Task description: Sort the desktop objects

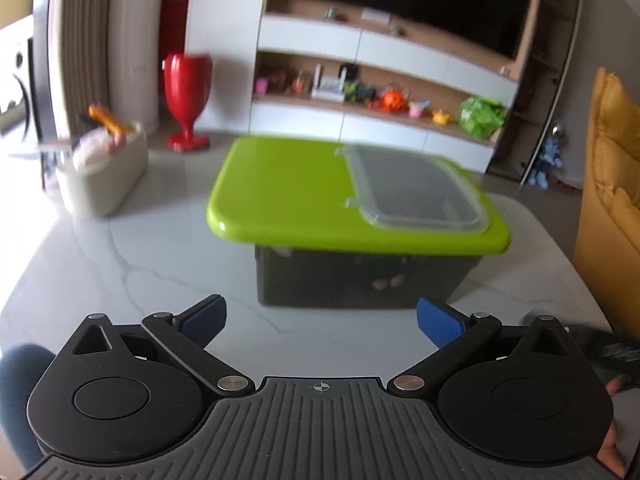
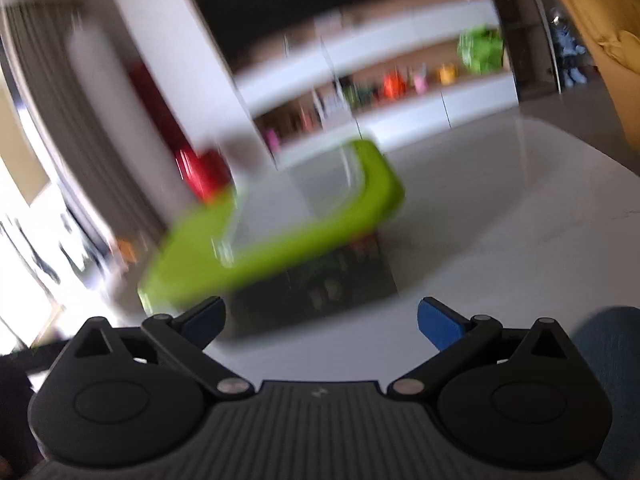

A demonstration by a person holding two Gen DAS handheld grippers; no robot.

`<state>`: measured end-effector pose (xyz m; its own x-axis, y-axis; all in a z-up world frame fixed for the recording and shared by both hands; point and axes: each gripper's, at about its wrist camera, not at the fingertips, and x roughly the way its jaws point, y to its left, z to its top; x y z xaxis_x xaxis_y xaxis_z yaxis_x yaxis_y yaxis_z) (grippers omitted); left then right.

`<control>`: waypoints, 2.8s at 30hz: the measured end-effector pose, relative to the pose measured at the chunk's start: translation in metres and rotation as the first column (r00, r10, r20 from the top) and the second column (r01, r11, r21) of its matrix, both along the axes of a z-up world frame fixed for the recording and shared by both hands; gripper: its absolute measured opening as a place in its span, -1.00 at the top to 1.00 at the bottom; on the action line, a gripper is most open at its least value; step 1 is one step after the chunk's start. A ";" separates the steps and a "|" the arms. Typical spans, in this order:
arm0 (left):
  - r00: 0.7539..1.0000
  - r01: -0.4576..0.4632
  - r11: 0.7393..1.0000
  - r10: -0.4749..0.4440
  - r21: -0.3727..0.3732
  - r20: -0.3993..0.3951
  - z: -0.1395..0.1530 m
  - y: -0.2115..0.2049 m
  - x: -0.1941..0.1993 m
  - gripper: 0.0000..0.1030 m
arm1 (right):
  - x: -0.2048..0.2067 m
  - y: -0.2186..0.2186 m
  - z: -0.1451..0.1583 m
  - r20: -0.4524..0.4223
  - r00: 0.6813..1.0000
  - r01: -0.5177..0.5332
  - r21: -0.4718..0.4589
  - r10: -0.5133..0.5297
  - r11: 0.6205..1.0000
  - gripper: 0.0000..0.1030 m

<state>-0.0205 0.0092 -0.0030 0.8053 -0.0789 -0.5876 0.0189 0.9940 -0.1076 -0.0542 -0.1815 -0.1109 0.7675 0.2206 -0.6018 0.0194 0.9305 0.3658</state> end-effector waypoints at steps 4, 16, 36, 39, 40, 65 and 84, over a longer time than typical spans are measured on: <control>0.996 -0.024 0.999 0.021 0.038 0.090 0.023 -0.003 -0.028 -1.00 | -0.009 0.023 0.020 -0.007 0.999 0.030 -0.106 -0.031 0.994 -1.00; 0.989 -0.043 0.996 0.032 0.076 0.146 0.062 -0.010 -0.023 -1.00 | -0.021 0.079 0.076 0.094 0.985 -0.123 -0.234 0.148 0.964 -1.00; 0.987 -0.081 0.997 0.080 -0.006 -0.136 -0.028 0.008 0.068 -1.00 | 0.055 0.054 -0.013 -0.124 0.990 0.045 -0.177 -0.067 0.983 -1.00; 0.990 -0.090 0.994 0.095 0.055 -0.101 -0.016 0.003 0.071 -1.00 | 0.056 0.059 0.008 -0.077 0.997 -0.009 -0.214 -0.008 0.977 -1.00; 0.990 -0.096 0.994 0.101 0.061 -0.094 -0.015 0.002 0.071 -1.00 | 0.056 0.061 0.015 -0.061 0.998 -0.023 -0.228 0.009 0.973 -1.00; 0.989 -0.043 0.998 0.050 0.052 -0.139 -0.020 -0.004 0.057 -1.00 | 0.043 0.069 0.013 -0.063 0.998 -0.003 -0.270 -0.015 0.963 -1.00; 0.989 -0.048 0.998 0.053 0.039 -0.137 -0.020 -0.005 0.050 -1.00 | 0.037 0.084 0.015 -0.055 0.998 -0.013 -0.285 -0.003 0.958 -1.00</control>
<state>0.0292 0.0045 -0.0226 0.7191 -0.0172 -0.6947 -0.0441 0.9965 -0.0704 -0.0169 -0.0977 -0.0963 0.7311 0.0373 -0.6812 0.0271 0.9961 0.0836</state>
